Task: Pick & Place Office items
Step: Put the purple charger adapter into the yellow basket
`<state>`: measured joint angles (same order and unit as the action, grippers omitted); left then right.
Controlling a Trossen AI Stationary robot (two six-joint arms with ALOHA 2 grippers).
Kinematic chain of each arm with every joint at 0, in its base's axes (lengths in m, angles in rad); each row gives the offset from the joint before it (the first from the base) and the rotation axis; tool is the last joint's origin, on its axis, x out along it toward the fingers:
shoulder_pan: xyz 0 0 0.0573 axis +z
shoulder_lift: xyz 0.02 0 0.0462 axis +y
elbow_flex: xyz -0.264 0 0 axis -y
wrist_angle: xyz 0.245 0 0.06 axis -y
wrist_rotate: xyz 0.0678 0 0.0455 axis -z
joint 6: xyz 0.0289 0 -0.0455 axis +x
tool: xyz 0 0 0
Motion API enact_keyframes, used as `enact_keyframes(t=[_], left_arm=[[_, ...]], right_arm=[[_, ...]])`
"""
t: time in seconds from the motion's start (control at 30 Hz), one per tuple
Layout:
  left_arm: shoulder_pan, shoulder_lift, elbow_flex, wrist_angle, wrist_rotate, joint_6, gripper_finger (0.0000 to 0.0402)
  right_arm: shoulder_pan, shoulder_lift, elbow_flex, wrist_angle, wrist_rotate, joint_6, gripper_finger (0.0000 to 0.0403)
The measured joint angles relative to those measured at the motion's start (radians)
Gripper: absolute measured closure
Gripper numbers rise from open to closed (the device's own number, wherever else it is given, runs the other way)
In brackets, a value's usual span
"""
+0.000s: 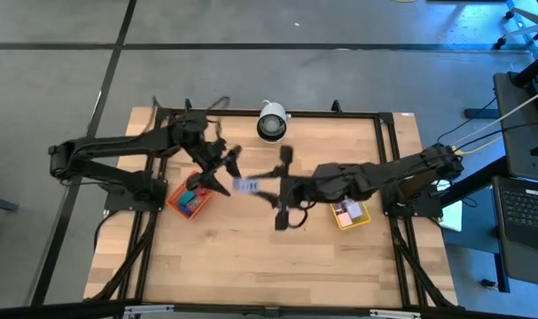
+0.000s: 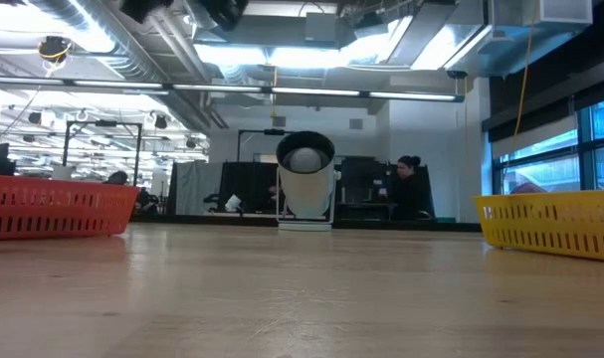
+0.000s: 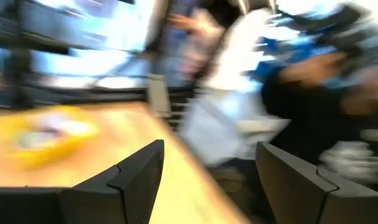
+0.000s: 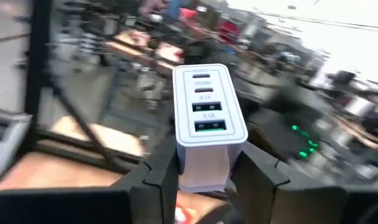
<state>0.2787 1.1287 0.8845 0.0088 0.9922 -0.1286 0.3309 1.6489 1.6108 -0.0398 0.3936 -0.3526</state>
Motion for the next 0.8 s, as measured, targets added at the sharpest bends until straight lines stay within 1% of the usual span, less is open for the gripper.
enact_keyframes(t=[0.07,0.13,0.23,0.37,0.53,0.6,0.73,0.8], left_arm=[[-0.007,-0.062,0.000,-0.071,-0.155,0.100,0.0153],[-0.020,-0.130,0.000,-0.128,-0.290,0.175,0.0153],[-0.047,-0.236,0.001,-0.153,-0.398,0.213,0.0153],[-0.085,-0.382,0.001,-0.216,-0.537,0.231,0.0153],[-0.132,-0.540,0.002,-0.296,-0.663,0.217,0.0153],[-0.152,-0.590,0.002,-0.321,-0.696,0.201,0.0153],[-0.190,-0.655,-0.003,-0.383,-0.749,0.191,0.0153],[-0.202,-0.684,-0.031,-0.378,-0.774,0.179,0.0153]], right_arm=[[-0.002,-0.029,0.000,-0.019,0.064,-0.008,0.0281],[-0.011,-0.059,0.000,-0.051,0.094,-0.010,0.0280],[-0.031,-0.111,0.000,-0.100,0.098,0.022,0.0279],[-0.061,-0.180,0.000,-0.179,0.151,0.056,0.0280],[-0.110,-0.254,-0.002,-0.291,0.175,0.099,0.0280],[-0.131,-0.284,-0.002,-0.343,0.188,0.121,0.0280],[-0.166,-0.347,-0.002,-0.482,0.221,0.172,0.0280],[-0.179,-0.384,-0.002,-0.565,0.237,0.217,0.0280]])
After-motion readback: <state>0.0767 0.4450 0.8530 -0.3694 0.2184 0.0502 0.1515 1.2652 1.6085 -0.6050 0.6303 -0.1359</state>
